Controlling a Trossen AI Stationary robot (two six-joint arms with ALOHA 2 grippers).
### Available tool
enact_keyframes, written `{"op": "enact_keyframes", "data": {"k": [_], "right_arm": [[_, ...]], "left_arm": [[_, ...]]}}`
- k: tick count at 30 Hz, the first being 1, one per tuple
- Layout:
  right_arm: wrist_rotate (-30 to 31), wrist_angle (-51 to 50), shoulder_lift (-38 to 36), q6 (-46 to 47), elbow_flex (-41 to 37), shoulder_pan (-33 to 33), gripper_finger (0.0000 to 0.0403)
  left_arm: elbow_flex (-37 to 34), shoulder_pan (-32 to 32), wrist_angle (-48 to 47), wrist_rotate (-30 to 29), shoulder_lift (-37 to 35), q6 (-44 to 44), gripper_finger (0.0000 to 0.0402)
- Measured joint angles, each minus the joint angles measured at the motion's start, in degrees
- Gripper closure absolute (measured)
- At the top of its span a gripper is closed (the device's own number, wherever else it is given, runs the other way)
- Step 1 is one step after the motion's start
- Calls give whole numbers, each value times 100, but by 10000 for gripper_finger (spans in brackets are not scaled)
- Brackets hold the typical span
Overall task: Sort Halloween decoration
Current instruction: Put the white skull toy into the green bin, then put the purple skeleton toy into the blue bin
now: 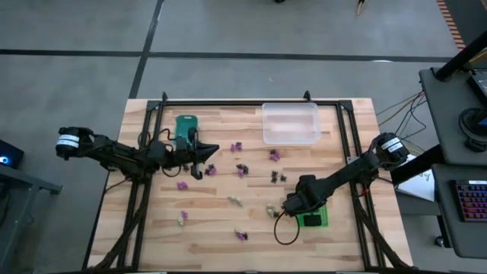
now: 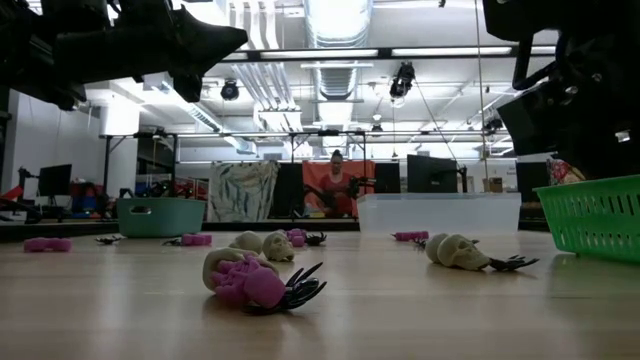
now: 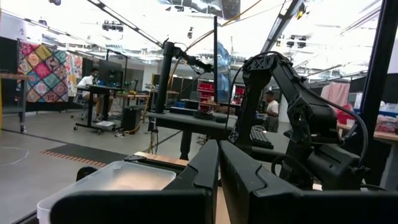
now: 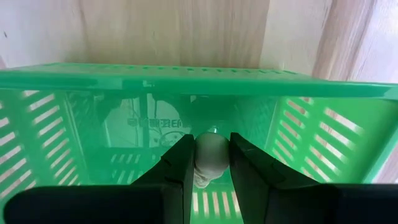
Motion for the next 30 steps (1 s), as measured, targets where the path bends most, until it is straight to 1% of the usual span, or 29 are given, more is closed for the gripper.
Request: {"op": "enact_keyframes", "data": {"k": [17,20,30], "right_arm": [[81,22,0,-55,0,0,324],[151,33,0,-52,0,0,313],[153,27,-10,-27,0,0,255]], "left_arm": [[0,0,-3,0,0,18,402],[0,2,-3,0,0,19,402],[0,0,-37,2,0,17,402]]}}
